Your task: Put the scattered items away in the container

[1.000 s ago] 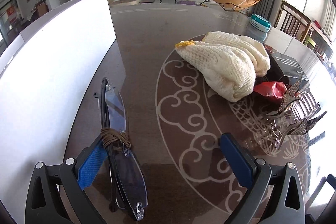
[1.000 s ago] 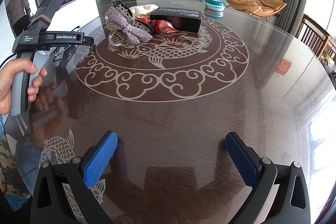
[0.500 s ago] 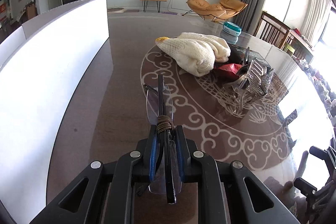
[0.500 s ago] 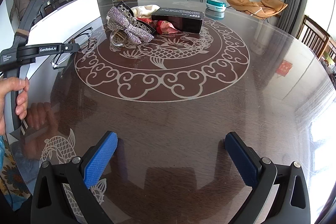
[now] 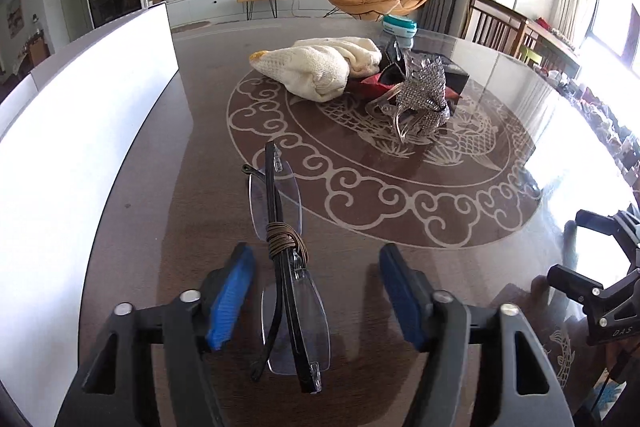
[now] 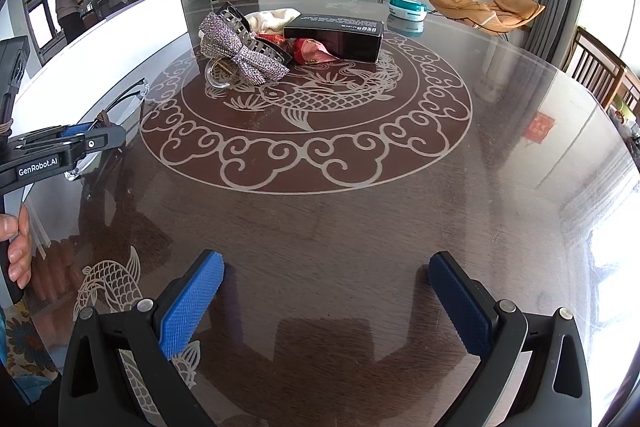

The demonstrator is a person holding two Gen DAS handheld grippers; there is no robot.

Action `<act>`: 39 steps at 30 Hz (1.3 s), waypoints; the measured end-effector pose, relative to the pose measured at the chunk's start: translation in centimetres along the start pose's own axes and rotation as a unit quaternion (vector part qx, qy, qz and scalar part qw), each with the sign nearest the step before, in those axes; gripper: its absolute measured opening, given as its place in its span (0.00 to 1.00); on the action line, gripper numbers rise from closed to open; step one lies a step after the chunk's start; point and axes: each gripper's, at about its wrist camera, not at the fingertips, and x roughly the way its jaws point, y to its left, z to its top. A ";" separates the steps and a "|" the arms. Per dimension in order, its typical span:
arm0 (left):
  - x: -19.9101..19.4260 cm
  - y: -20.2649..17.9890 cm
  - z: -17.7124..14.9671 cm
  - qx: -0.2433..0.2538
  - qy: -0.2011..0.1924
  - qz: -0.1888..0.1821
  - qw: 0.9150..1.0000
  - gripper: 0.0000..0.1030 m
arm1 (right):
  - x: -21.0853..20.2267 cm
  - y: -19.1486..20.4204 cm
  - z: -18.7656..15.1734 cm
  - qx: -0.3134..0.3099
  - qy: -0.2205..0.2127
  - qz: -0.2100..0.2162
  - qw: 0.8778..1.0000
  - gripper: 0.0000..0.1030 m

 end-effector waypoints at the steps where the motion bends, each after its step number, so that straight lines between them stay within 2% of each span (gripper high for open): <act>1: 0.3 -0.1 0.1 0.002 0.009 0.015 1.000 0.95 | 0.0 0.0 0.0 0.000 0.000 0.000 1.000 1.00; 4: 0.7 0.8 0.2 -0.016 0.018 0.012 1.000 1.00 | 0.0 -0.1 0.0 0.003 0.000 -0.002 1.000 1.00; 9: 0.7 0.9 0.1 -0.017 0.018 0.015 1.000 1.00 | 0.3 -0.3 0.3 0.008 0.003 -0.004 1.000 1.00; 11: 0.7 0.9 0.1 -0.017 0.018 0.014 1.000 1.00 | 1.0 -0.5 1.5 0.022 0.014 -0.005 1.000 1.00; 13: 0.8 0.9 0.2 -0.018 0.018 0.016 1.000 1.00 | 1.5 -0.4 3.8 0.040 0.011 0.018 0.999 1.00; 18: 0.8 0.9 0.2 -0.018 0.018 0.016 1.000 1.00 | -0.7 3.7 12.3 0.003 -0.092 0.026 0.995 1.00; 19: 0.8 0.9 0.2 -0.018 0.018 0.016 1.000 1.00 | -0.6 4.8 13.8 -0.009 -0.097 0.029 0.995 1.00; 21: 0.8 0.9 0.2 -0.018 0.018 0.016 1.000 1.00 | 0.8 7.1 16.1 -0.037 -0.079 0.046 0.995 1.00; 23: 0.8 0.9 0.2 -0.018 0.018 0.016 1.000 1.00 | 2.7 9.0 16.9 -0.068 -0.060 0.031 0.995 1.00; 25: 0.8 0.9 0.2 -0.018 0.018 0.016 1.000 1.00 | 4.4 9.5 16.8 -0.088 -0.049 -0.001 0.995 0.99; 27: 0.8 0.9 0.2 -0.018 0.018 0.016 1.000 1.00 | 5.3 7.7 16.4 -0.068 -0.044 -0.026 0.996 0.98; 29: 0.9 0.9 0.2 -0.018 0.018 0.015 1.000 1.00 | 4.9 3.9 15.1 -0.012 -0.051 -0.013 0.999 0.98; 32: 0.9 0.9 0.3 -0.018 0.018 0.015 1.000 1.00 | 3.4 -1.6 12.2 0.056 -0.056 -0.022 0.997 0.98; 37: 0.9 0.9 0.2 -0.018 0.018 0.015 1.000 1.00 | 0.6 -8.3 5.9 0.103 -0.050 -0.054 0.992 0.98; 39: 0.9 1.0 0.3 -0.018 0.018 0.015 1.000 1.00 | -0.4 -9.4 4.0 0.112 -0.047 -0.035 0.992 0.99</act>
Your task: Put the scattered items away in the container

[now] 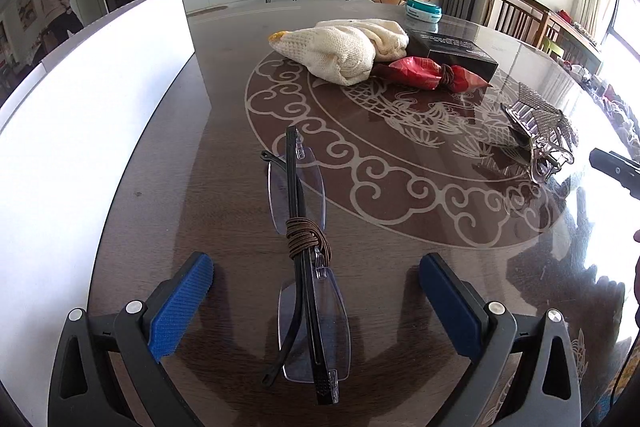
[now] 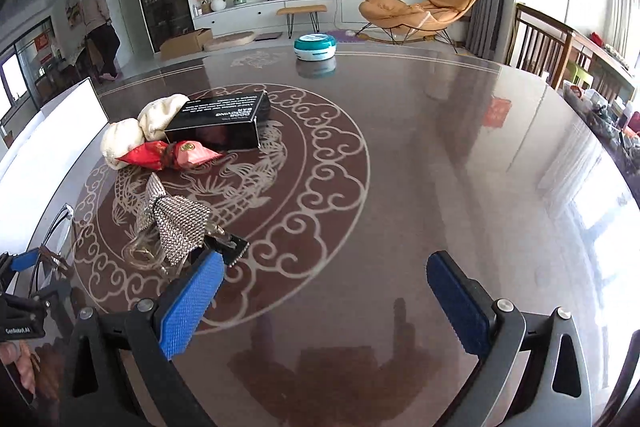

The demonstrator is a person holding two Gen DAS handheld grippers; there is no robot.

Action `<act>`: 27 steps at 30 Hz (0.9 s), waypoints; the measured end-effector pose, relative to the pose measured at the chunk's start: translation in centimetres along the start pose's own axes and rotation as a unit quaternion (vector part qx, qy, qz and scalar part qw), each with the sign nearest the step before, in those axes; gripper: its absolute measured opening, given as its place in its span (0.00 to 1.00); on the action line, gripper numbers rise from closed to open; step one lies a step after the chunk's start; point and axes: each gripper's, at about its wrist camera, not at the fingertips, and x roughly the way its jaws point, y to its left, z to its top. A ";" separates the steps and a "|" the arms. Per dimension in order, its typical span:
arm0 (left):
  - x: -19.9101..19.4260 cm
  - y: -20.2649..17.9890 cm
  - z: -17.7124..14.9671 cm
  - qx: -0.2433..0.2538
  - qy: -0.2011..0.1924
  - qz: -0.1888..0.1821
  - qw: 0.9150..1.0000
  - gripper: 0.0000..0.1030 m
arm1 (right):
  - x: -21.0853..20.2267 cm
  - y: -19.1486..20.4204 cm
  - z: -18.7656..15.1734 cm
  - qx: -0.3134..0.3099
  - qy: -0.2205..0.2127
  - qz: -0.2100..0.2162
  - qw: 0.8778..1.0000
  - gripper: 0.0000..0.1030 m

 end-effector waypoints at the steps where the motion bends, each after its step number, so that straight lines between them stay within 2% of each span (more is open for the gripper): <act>1: 0.0 0.0 0.0 0.000 0.000 0.000 1.000 1.00 | -0.3 -0.2 -0.7 -0.001 0.006 0.016 1.000 0.99; 3: 0.0 0.0 0.0 0.000 0.000 0.000 1.000 1.00 | -0.7 0.6 -2.0 -0.019 0.015 0.045 0.999 0.99; 7: 0.0 0.0 0.0 0.000 0.000 0.001 1.000 1.00 | -0.4 4.2 -3.1 -0.093 0.018 0.047 0.994 0.99; 13: 0.0 0.0 0.0 0.000 0.000 0.001 1.000 1.00 | 2.4 7.0 -2.0 -0.182 0.034 0.046 0.982 0.99; 16: 0.0 0.0 0.0 0.000 0.000 0.001 1.000 1.00 | 3.5 7.5 -0.7 -0.215 0.024 0.045 0.975 0.99; 22: 0.0 0.0 0.0 0.000 0.000 0.001 1.000 1.00 | 6.1 9.5 1.7 -0.231 0.040 0.088 0.968 0.99; 25: 0.0 0.0 0.0 0.000 0.000 0.001 1.000 1.00 | 6.9 10.9 2.3 -0.216 0.046 0.087 0.971 0.98; 26: 0.0 0.0 0.0 0.000 0.000 0.001 1.000 1.00 | 6.8 11.1 2.4 -0.202 0.046 0.096 0.973 0.89; 27: 0.0 0.0 0.0 0.000 0.000 0.001 1.000 1.00 | 6.6 11.3 2.4 -0.188 0.045 0.102 0.976 0.70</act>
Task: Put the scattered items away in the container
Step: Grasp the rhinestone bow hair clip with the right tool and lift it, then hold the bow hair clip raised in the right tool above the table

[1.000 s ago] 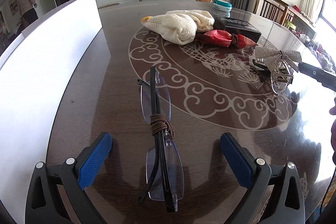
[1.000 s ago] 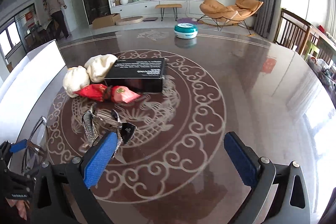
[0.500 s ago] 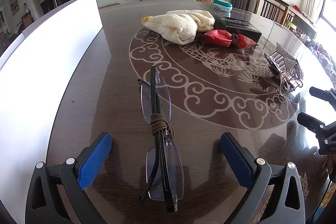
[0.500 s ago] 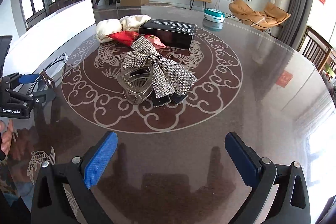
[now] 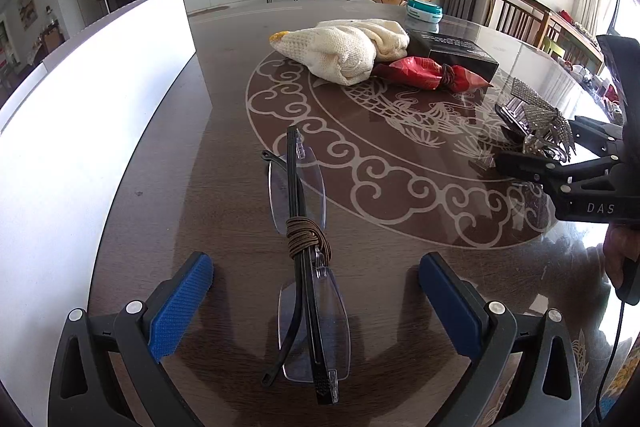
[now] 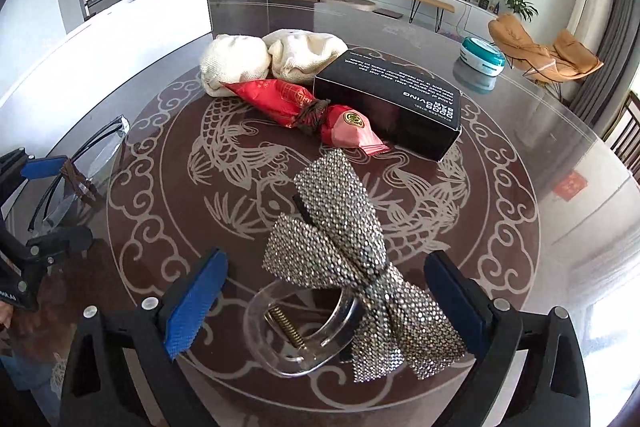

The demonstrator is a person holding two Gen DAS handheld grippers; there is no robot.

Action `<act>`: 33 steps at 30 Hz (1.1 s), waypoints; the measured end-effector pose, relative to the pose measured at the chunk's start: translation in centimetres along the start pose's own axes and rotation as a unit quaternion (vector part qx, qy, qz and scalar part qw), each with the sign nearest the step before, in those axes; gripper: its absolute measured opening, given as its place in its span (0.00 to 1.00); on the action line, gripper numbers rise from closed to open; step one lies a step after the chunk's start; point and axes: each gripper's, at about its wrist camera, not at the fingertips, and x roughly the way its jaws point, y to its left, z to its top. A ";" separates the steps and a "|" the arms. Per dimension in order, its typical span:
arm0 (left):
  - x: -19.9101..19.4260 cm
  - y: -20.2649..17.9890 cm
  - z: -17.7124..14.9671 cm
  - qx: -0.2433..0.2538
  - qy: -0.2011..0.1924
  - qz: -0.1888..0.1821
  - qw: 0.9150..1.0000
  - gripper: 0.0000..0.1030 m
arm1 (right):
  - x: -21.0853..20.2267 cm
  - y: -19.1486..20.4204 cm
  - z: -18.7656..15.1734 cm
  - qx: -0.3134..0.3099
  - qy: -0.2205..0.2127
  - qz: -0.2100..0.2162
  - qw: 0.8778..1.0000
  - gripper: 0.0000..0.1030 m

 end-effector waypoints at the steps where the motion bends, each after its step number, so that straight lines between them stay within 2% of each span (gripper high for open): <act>1: 0.0 0.0 0.0 0.000 0.000 0.000 1.000 1.00 | -0.1 0.4 0.0 0.007 0.003 -0.009 1.000 0.57; 3: 0.0 0.1 0.0 -0.002 0.000 0.001 1.000 1.00 | -0.6 1.1 -0.2 0.030 0.019 -0.019 0.999 0.52; 6: -0.1 0.1 0.0 -0.003 0.000 0.002 1.000 1.00 | -1.9 2.0 -1.5 0.067 0.028 -0.019 0.997 0.55; 7: -0.1 0.1 0.0 -0.003 0.000 0.002 1.000 1.00 | -2.3 2.2 -2.0 0.076 0.027 -0.011 0.997 0.59; 9: -0.1 0.1 0.0 -0.004 0.000 0.003 1.000 1.00 | -2.8 2.7 -3.0 0.084 0.020 -0.003 0.996 0.79; 11: -0.1 0.1 0.0 -0.004 -0.001 0.004 1.000 1.00 | -3.0 3.0 -3.9 0.072 0.011 -0.022 0.997 0.86; 13: -0.1 0.1 0.0 -0.006 -0.001 0.005 1.000 1.00 | -3.0 3.2 -4.4 0.061 0.005 -0.047 0.997 0.89; 18: -0.1 0.1 0.0 -0.008 -0.001 0.006 1.000 1.00 | -2.6 2.8 -4.1 0.071 0.015 -0.053 0.996 1.00; 33: 0.0 0.1 -0.1 -0.008 -0.001 0.007 1.000 1.00 | -2.6 2.7 -4.0 0.074 0.011 -0.055 0.996 1.00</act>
